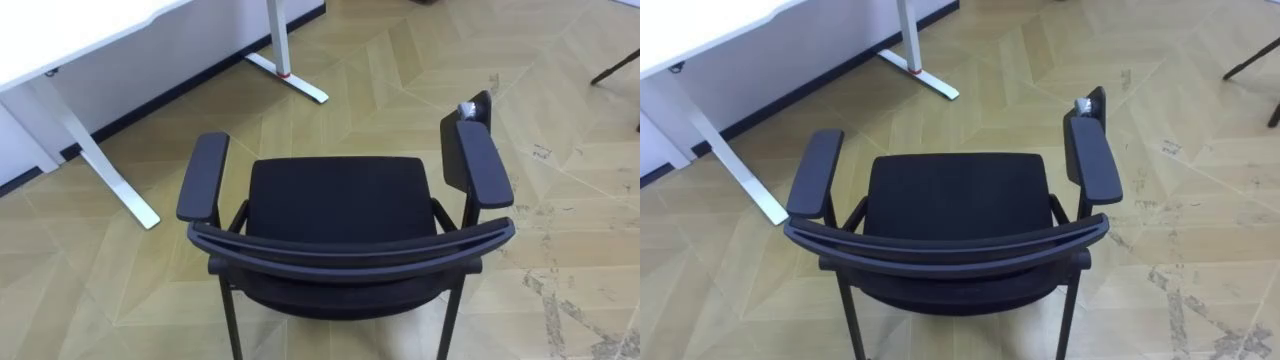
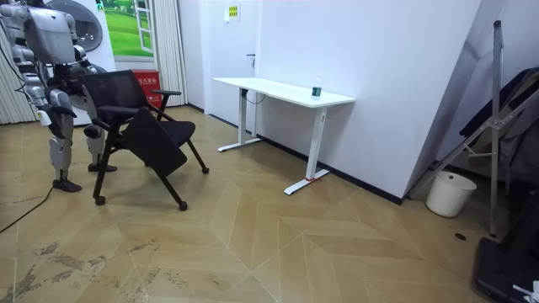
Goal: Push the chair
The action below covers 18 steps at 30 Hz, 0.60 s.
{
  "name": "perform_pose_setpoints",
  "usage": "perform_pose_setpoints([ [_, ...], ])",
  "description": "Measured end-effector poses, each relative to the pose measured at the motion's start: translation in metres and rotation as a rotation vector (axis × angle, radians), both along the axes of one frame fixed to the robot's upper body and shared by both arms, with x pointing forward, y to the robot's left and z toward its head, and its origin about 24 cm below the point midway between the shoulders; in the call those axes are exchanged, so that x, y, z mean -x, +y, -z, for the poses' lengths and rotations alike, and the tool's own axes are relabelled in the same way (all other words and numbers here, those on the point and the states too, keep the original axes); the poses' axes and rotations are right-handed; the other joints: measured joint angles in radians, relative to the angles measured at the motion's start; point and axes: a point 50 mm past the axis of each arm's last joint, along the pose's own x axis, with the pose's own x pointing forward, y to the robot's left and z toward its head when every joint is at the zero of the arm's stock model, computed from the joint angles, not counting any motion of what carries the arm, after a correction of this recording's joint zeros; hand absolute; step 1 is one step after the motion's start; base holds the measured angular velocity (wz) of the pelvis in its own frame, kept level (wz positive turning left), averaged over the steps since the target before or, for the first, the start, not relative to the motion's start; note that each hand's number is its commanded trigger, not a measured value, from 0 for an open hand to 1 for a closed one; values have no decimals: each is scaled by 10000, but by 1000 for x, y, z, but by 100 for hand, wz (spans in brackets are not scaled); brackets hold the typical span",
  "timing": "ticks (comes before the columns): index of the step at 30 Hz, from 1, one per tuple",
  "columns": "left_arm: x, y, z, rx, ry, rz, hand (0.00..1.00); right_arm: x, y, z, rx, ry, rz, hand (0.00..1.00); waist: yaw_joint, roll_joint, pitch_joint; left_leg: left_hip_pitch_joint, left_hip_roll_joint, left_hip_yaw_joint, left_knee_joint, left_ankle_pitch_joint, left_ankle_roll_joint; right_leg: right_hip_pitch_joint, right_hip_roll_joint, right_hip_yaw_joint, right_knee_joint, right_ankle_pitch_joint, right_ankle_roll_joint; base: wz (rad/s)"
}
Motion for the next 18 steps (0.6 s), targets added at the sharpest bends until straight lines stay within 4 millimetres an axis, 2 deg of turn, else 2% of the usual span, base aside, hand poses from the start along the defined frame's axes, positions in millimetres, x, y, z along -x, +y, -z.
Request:
perform_pose_setpoints([
  [18, 0, 1, 0, -206, 16, -56, 0, -3, -1, -1, 350, -80, 31, 0, -40, -27, 3, 14, -1, 36, -58, 1, 1, -27, 1, 39, -1, 0, 1, 0],
])
